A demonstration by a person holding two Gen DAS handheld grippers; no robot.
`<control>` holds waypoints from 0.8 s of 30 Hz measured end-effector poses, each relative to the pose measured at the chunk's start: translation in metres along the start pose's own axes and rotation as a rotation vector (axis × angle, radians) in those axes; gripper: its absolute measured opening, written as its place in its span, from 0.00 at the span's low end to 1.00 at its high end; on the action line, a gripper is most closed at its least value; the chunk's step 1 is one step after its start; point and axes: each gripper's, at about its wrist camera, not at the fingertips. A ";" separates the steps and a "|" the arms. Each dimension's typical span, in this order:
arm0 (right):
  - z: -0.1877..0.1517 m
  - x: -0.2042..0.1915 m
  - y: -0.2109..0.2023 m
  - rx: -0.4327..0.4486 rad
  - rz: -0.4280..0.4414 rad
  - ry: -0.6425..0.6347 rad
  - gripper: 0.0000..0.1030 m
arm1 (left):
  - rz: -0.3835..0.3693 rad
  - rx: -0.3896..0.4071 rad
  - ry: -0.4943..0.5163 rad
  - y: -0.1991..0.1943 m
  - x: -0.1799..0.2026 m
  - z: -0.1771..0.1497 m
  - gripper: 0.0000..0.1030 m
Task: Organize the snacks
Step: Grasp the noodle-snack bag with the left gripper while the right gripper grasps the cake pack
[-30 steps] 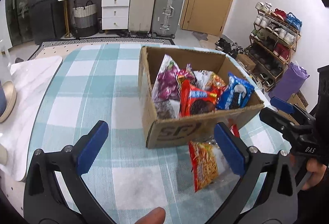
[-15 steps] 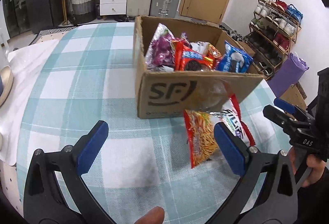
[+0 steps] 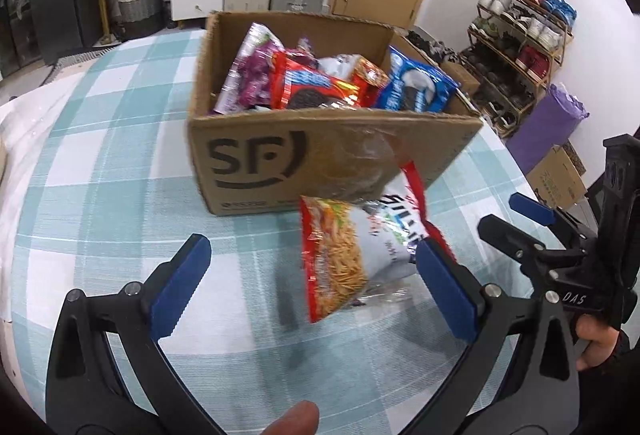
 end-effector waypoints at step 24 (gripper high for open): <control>-0.006 0.009 0.003 -0.011 -0.004 0.021 0.99 | -0.082 -0.117 -0.034 0.059 0.027 0.006 0.80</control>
Point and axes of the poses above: each gripper's, at about its wrist camera, not at the fingertips, and y roughly the way its jaws point, x to its right, z to its top, and after that the axes turned 4 degrees about -z, right-handed
